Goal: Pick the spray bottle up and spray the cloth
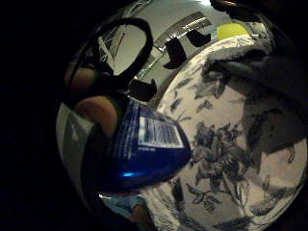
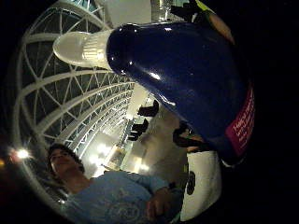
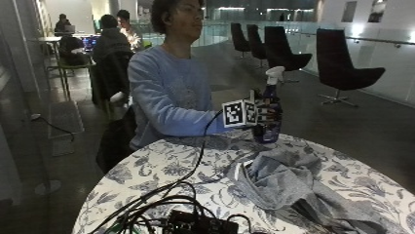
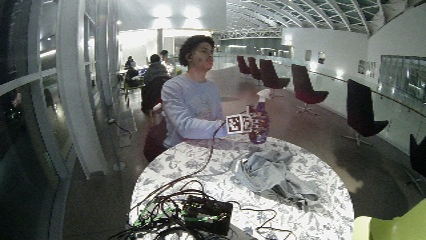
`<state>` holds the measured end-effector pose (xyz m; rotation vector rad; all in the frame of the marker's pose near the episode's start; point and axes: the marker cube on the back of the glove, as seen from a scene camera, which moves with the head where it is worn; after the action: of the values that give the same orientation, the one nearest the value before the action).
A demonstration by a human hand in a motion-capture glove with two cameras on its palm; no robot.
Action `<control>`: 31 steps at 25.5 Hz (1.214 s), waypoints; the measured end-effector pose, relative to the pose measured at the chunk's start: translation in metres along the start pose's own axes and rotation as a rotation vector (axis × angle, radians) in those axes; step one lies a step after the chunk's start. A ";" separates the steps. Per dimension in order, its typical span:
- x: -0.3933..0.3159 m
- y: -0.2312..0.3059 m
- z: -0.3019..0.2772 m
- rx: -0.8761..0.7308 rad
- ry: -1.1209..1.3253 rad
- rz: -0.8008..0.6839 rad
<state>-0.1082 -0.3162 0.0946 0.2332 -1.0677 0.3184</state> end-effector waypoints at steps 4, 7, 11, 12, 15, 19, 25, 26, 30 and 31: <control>0.006 0.000 0.006 0.008 0.006 -0.002; 0.009 0.000 0.005 0.004 0.011 -0.001; 0.008 0.007 -0.001 0.002 0.041 -0.030; 0.006 0.010 -0.005 0.012 0.052 -0.046; -0.004 0.022 -0.029 0.046 0.117 -0.100; -0.010 0.043 -0.081 0.052 0.257 -0.135; 0.004 0.094 -0.167 0.036 0.524 -0.086; 0.007 0.104 -0.182 0.034 0.572 -0.073; 0.018 0.145 -0.239 0.033 0.736 -0.010; 0.020 0.155 -0.253 0.033 0.769 0.008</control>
<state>0.0510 -0.0831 0.0004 0.1162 -0.3041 0.3897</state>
